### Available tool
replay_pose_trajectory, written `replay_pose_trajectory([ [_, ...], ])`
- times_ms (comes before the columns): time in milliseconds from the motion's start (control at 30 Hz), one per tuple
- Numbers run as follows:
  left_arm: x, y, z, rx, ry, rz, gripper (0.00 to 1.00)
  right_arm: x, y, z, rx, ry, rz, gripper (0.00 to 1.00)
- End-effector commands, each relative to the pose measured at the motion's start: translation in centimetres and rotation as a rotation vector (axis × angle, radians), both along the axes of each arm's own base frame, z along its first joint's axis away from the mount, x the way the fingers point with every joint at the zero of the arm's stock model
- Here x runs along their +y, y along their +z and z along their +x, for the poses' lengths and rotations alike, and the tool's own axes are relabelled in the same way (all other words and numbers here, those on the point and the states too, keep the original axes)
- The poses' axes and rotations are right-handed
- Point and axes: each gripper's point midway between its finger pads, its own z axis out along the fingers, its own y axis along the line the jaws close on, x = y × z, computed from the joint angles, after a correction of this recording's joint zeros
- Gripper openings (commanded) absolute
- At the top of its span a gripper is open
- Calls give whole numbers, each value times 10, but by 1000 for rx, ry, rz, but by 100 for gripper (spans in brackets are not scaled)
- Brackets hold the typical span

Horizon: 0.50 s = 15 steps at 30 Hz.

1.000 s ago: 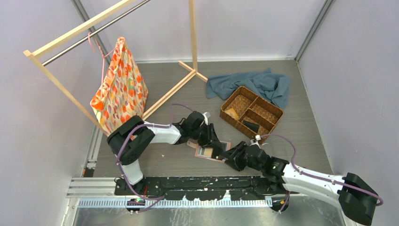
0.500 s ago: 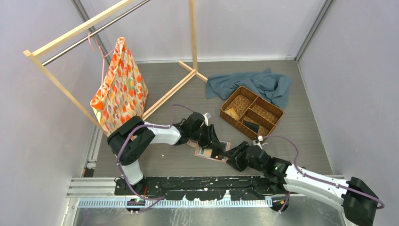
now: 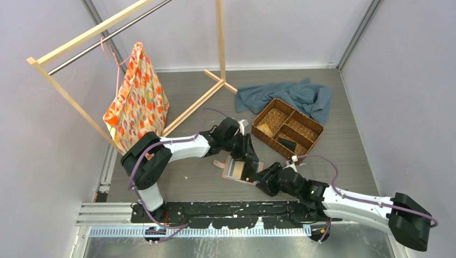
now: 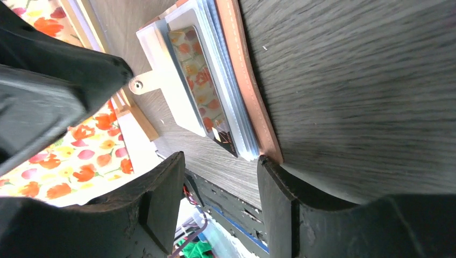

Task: Take the credit cards out of the card holder
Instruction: Remove the credit card from the card holder.

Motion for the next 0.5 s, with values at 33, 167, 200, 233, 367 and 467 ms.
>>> replay_pose_trajectory([
  [33, -7, -5, 13, -35, -30, 31, 38, 14, 26, 19, -86, -39, 64, 58],
  [167, -11, -10, 20, -47, -26, 47, 38, 18, 22, 19, -75, -35, 55, 58],
  [200, -11, -12, 20, -45, -29, 54, 38, 19, 21, 19, -71, -32, 53, 58],
  [233, -11, -14, 21, -44, -32, 60, 38, 19, 20, 18, -65, -30, 52, 58],
  [367, -7, -22, 17, -28, -39, 79, 38, 20, 21, 17, -65, -27, 50, 58],
  [467, -4, -27, 14, -19, -35, 83, 38, 17, 25, 16, -75, -36, 41, 59],
])
